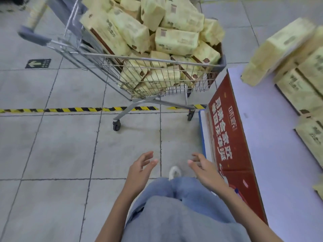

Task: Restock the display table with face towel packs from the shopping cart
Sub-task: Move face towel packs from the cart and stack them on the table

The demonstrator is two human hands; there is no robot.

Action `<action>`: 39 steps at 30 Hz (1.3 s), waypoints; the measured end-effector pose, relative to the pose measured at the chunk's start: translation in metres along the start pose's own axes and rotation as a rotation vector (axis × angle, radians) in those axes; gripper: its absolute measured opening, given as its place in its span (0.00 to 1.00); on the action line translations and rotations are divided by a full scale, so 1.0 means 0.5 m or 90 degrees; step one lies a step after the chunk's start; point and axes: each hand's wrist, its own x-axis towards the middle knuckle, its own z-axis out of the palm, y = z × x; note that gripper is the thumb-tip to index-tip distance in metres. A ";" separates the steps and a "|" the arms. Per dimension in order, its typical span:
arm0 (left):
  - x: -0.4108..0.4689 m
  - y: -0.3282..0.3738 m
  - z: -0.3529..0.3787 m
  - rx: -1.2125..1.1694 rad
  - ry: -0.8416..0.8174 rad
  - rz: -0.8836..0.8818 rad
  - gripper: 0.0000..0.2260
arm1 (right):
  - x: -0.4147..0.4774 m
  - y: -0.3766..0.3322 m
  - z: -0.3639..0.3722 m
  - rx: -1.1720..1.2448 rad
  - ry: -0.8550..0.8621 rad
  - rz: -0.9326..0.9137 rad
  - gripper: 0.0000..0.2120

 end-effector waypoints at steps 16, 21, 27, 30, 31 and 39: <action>0.438 0.238 -0.171 -0.121 0.053 0.025 0.10 | 0.429 -0.368 -0.090 0.005 0.006 -0.080 0.19; 0.597 0.403 -0.260 -0.114 0.065 0.103 0.15 | 0.552 -0.540 -0.154 0.021 0.085 -0.140 0.19; 0.778 0.521 -0.309 -0.152 0.114 0.003 0.23 | 0.687 -0.722 -0.217 0.026 0.158 -0.201 0.20; 0.841 0.544 -0.302 -0.231 0.105 -0.102 0.23 | 0.765 -0.788 -0.234 0.013 0.183 -0.229 0.24; 0.856 0.548 -0.299 -0.258 0.107 -0.139 0.24 | 0.793 -0.807 -0.238 0.008 0.191 -0.226 0.25; 0.956 0.531 -0.263 -0.501 0.066 -0.254 0.19 | 0.961 -0.890 -0.241 -0.195 0.253 -0.077 0.41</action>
